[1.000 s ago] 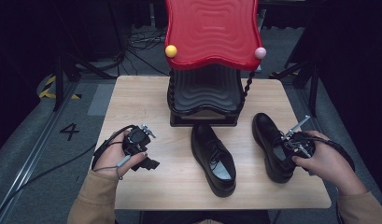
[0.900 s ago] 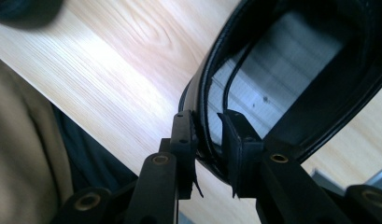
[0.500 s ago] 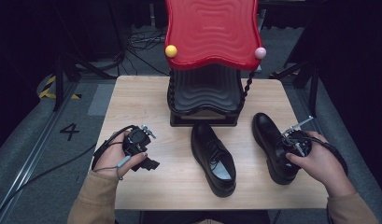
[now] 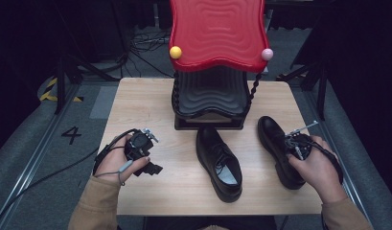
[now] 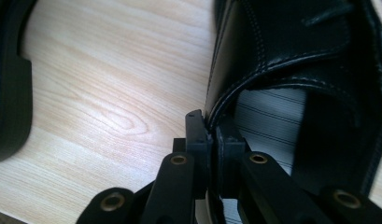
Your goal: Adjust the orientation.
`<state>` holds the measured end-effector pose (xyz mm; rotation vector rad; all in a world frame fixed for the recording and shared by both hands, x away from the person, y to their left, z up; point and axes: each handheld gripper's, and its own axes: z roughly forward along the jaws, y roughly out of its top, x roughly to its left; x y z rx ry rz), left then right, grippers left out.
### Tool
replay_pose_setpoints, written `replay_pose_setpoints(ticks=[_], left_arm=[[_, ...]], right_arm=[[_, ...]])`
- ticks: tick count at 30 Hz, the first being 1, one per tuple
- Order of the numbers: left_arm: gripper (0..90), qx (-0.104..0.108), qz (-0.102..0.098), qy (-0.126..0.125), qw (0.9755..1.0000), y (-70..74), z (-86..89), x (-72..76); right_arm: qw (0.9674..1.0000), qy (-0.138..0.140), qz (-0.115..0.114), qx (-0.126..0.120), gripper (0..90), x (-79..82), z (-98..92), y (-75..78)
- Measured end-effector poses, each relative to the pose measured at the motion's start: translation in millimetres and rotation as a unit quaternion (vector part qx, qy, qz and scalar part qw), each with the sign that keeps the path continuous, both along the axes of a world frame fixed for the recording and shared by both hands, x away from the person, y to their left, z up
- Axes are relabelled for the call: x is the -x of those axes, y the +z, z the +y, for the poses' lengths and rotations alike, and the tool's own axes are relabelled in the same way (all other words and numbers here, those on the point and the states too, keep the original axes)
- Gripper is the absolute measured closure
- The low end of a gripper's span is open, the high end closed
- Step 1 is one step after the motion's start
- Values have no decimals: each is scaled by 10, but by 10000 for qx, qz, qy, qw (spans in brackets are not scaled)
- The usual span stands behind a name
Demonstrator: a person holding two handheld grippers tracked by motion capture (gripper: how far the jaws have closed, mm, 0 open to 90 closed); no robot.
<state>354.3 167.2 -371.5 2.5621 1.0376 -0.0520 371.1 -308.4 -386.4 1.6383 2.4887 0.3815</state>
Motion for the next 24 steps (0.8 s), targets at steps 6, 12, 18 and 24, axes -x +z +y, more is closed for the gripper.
replay_pose_setpoints(ticks=[6,12,18,24], left_arm=[[253,-15,1,-26,10000,-14,-15,-15],[252,-8,-7,-29,10000,-14,-23,-15],[253,17,-20,-32,10000,-5,-10,-14],[253,14,-2,-6,10000,-4,6,-7]], right_arm=[[9996,201,-138,-164,873,179,39,206],[9972,658,-290,-222,873,338,246,319],[9933,1058,-379,-260,873,348,518,358],[9904,1267,-514,-202,873,258,762,299]])
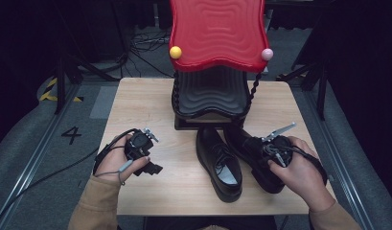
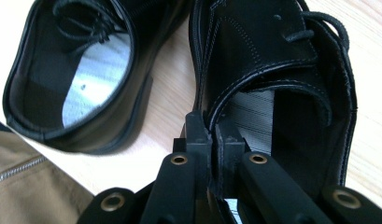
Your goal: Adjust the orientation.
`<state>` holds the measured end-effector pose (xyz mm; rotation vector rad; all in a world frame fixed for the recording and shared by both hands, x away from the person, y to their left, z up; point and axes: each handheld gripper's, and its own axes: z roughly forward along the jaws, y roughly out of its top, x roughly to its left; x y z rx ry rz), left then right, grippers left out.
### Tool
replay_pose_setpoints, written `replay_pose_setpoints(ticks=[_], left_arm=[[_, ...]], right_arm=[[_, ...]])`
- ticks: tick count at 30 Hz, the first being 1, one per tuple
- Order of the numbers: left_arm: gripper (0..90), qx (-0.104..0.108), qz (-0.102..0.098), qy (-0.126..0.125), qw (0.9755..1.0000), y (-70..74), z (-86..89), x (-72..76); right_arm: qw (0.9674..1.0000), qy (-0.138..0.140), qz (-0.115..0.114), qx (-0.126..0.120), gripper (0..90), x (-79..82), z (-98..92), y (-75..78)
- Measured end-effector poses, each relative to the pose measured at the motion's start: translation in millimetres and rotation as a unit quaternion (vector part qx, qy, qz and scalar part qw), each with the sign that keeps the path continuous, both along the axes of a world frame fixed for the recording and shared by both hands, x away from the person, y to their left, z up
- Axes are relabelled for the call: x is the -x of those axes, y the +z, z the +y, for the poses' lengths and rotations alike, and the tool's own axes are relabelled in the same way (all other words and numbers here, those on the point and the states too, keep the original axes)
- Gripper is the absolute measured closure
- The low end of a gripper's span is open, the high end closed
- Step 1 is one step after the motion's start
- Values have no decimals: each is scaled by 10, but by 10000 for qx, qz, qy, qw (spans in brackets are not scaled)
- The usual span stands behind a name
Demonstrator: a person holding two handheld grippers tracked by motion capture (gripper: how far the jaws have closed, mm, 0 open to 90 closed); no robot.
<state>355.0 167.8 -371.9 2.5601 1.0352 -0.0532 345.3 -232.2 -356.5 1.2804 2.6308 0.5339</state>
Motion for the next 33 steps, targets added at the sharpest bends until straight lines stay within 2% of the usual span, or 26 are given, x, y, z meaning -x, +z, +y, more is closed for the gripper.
replay_pose_setpoints(ticks=[3,5,7,9,11,12,13,18,21,22,27,29,31,33], left_arm=[[252,11,-21,-15,10000,1,3,0],[253,7,-19,-9,10000,1,6,4],[253,0,-13,12,10000,-2,8,5],[252,0,-10,26,10000,-4,9,4],[253,5,-12,19,10000,-6,9,2],[252,8,-12,11,10000,-8,8,1],[252,14,-6,11,10000,-8,8,2],[253,3,1,-3,10000,-3,7,-2],[252,-5,-14,-30,10000,-4,4,-13],[252,15,-2,-3,10000,-5,0,-15],[252,19,-10,-29,10000,-2,-9,-36],[252,16,-8,-34,10000,5,-22,-43],[252,23,-22,-48,10000,3,-29,-46],[252,15,-7,-66,10000,-2,-43,-42]], right_arm=[[9999,11,-80,133,873,-33,74,-46],[9992,33,-180,353,872,-55,178,-122],[9979,63,-373,527,871,-46,263,-169],[9978,75,-372,544,870,-48,286,-188],[9988,157,-250,400,866,-51,342,-235],[9991,192,-114,360,857,-53,366,-249],[9991,192,-114,360,857,-53,366,-249],[9996,181,185,-74,772,-55,390,-268],[9994,66,192,-274,647,-63,362,-226],[9989,-2,260,-395,643,-66,345,-216],[9974,-144,318,-626,566,-55,284,-167],[9973,-253,180,-671,531,-38,276,-102],[9970,-300,186,-695,512,-31,278,-51],[9963,-387,292,-711,464,-47,327,11]])
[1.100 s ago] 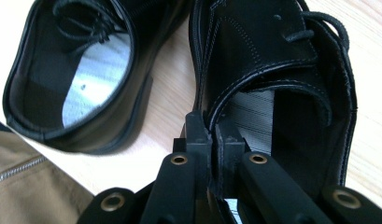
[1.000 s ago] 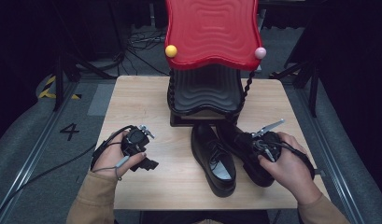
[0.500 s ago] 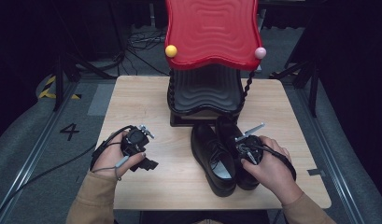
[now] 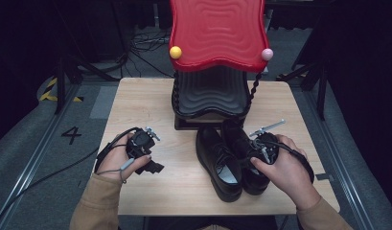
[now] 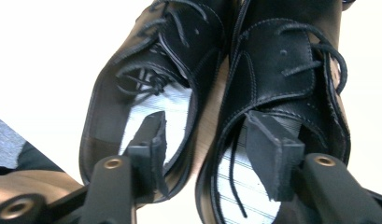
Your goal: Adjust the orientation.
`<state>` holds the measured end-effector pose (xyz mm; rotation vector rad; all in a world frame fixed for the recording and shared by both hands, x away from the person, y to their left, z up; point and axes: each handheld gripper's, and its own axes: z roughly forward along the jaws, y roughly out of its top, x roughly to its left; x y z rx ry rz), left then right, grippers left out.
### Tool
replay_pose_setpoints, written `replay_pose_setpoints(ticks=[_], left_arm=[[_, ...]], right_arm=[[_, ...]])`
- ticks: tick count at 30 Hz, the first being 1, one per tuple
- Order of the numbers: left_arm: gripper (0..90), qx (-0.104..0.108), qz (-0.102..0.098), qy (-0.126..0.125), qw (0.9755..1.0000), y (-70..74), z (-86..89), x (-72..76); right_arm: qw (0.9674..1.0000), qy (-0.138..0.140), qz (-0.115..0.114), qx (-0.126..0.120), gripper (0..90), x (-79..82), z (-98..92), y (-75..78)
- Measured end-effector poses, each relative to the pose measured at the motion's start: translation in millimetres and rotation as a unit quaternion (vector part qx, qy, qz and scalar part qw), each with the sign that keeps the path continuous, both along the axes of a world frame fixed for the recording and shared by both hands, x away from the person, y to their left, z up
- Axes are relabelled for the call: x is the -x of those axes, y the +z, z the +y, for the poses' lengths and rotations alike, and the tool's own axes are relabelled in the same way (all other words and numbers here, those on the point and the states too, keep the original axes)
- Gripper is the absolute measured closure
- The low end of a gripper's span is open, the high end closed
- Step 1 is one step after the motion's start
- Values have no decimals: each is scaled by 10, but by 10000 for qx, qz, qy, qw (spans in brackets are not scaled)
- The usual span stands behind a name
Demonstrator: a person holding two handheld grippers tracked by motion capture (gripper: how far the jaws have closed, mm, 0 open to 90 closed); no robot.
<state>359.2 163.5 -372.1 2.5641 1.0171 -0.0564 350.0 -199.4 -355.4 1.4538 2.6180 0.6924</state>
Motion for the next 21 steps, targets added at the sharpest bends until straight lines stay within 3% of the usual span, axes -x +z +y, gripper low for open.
replay_pose_setpoints(ticks=[4,5,9,15,21], left_arm=[[252,7,-20,-32,10000,10,-5,-3],[252,18,-1,1,10000,11,-6,-2],[252,-24,21,-12,10000,-8,3,-7],[252,22,-9,12,10000,4,28,17],[252,5,2,49,10000,-7,51,24]], right_arm=[[9994,-66,188,289,449,-28,79,-64],[9980,-172,434,431,442,-31,122,-146],[9961,-177,631,583,441,-84,184,-308],[9941,-99,783,739,458,-190,271,-488],[9915,-195,865,957,566,-282,315,-585]])
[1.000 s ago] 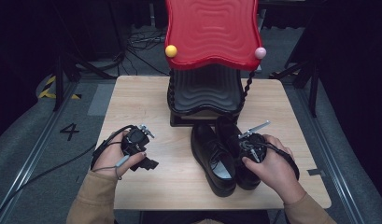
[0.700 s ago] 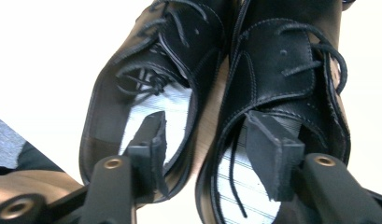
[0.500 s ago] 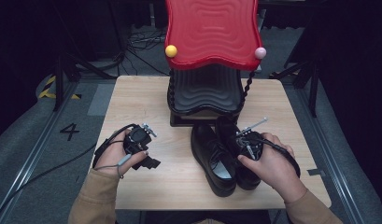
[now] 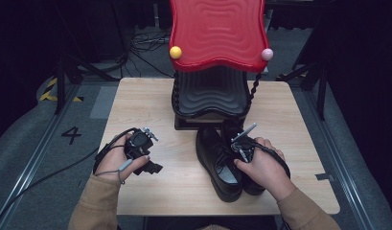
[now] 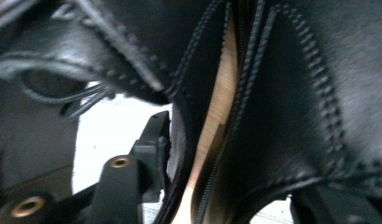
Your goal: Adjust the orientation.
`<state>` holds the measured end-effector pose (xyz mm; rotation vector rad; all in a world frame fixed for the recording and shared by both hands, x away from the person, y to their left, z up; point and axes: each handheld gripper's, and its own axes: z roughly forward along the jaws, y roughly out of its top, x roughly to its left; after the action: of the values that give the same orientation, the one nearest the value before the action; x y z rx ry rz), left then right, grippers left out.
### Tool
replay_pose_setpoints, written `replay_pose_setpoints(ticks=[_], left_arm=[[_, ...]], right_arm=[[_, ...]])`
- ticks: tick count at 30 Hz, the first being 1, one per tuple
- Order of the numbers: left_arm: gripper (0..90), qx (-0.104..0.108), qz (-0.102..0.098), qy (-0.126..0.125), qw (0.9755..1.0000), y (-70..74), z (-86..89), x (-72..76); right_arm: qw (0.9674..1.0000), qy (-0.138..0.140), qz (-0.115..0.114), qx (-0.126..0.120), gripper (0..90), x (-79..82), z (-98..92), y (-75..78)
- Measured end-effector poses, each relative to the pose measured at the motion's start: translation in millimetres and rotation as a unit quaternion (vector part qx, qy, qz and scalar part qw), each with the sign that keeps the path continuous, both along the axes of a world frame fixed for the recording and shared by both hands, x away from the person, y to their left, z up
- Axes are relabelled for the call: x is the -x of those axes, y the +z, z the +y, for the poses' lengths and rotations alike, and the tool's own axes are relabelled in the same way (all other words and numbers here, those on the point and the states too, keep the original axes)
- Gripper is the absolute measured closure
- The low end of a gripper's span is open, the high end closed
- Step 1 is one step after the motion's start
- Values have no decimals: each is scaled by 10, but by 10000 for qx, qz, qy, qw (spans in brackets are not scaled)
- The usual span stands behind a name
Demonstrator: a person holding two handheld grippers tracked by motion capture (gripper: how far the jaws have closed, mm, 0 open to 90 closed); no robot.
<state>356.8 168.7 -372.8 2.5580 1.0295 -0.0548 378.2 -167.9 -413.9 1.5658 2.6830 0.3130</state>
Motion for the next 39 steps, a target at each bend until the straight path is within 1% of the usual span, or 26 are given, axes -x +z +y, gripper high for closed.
replay_pose_setpoints(ticks=[2,3,4,5,8,9,11,13,16,17,19,20,23,24,26,28,31,33,36,39], left_arm=[[252,-5,20,26,10000,-3,0,4],[252,-7,18,21,10000,-2,0,2],[252,5,4,21,10000,-2,-3,1],[252,9,7,9,10000,-3,-8,0],[252,-9,41,13,10000,-5,-18,1],[252,-20,11,-12,10000,-6,-30,-6],[252,-15,13,-31,10000,-7,-41,-9],[252,-28,19,-54,10000,-9,-48,-13],[252,-22,40,-31,10000,-12,-56,-19],[252,-13,27,-31,10000,-15,-58,-22],[252,-24,33,-45,10000,-12,-68,-29],[252,-36,22,-54,10000,-10,-75,-30],[252,-27,16,-67,10000,-15,-90,-31],[252,-40,21,-71,10000,-12,-95,-32],[252,-30,14,-100,9999,-4,-98,-37],[252,-6,13,-107,9999,-1,-95,-49],[252,-15,9,-111,9999,-6,-99,-64],[252,4,22,-127,9999,-12,-110,-81],[252,25,-10,-128,9999,-3,-110,-81],[252,25,-20,-123,9999,8,-98,-85]], right_arm=[[10000,-37,-1,12,575,-9,8,-4],[10000,-64,36,48,580,-19,13,-1],[9998,-159,66,36,590,-27,19,-3],[9998,-197,97,22,598,-38,17,-6],[9997,-224,87,59,623,-39,25,-7],[9998,-195,94,24,657,-34,27,-6],[9998,-162,44,69,660,-20,34,-9],[9999,-142,20,53,663,-15,33,-14],[9999,-121,4,57,661,-6,38,-16],[9999,-105,-21,111,659,0,45,-18],[9999,-77,-45,114,647,14,51,-24],[9999,-36,-61,86,635,26,55,-32],[9998,83,-131,129,634,55,64,-49],[9998,84,-108,172,647,48,70,-42],[9997,-126,14,232,674,10,84,-39],[9994,-210,118,237,690,-21,76,-35],[9995,-206,160,195,705,-36,60,-34],[9995,-210,172,142,748,-42,34,-22],[9993,-288,246,11,781,-58,-7,-8],[9989,-379,270,-44,792,-57,-20,1]])
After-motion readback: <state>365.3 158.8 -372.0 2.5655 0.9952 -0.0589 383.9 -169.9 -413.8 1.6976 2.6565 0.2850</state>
